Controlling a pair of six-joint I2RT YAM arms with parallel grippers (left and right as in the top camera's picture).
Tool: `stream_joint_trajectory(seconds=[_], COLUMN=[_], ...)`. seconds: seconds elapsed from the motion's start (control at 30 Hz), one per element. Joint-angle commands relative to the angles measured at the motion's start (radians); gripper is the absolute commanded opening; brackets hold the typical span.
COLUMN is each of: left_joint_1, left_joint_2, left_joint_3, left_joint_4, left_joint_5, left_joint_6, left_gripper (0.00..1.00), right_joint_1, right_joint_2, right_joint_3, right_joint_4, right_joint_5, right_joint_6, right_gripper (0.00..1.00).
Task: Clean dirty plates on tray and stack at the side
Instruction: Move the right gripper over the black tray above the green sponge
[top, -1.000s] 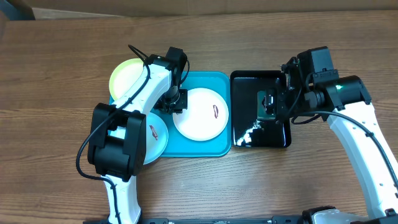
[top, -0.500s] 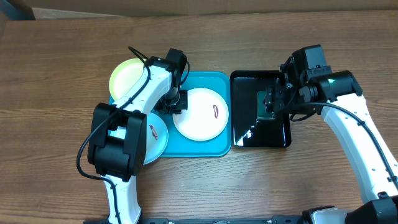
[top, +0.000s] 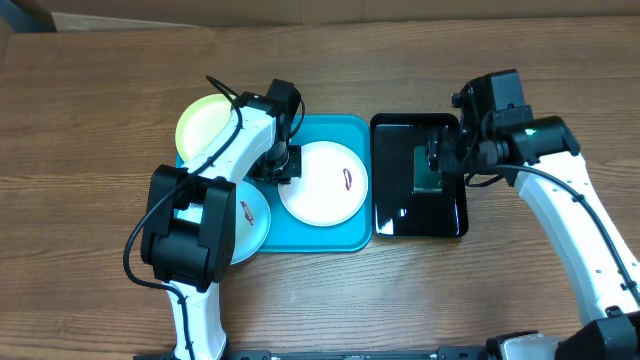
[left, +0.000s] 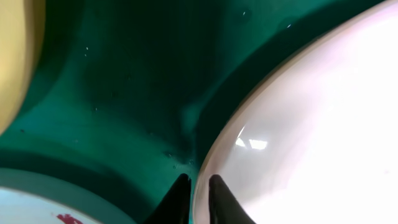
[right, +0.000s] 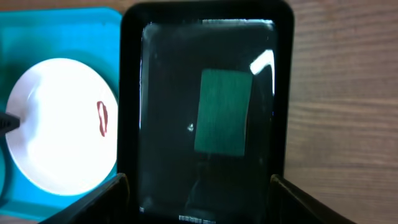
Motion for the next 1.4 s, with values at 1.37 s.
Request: stream_joint_trajectory(seconds=[1.37], left_joint_1=[-0.002], left_joint_2=[0.013], left_joint_3=[-0.012], left_joint_4=[0.004], left_joint_5=[-0.013], left_joint_6=[-0.022], left_gripper=[0.05], right_joint_1=[0.116], right_joint_2=[0.278], right_joint_3=[-0.015], right_joint_4=[0.164], right_joint_5=[0.232], right_joint_6=[0.061], right_gripper=[0.63])
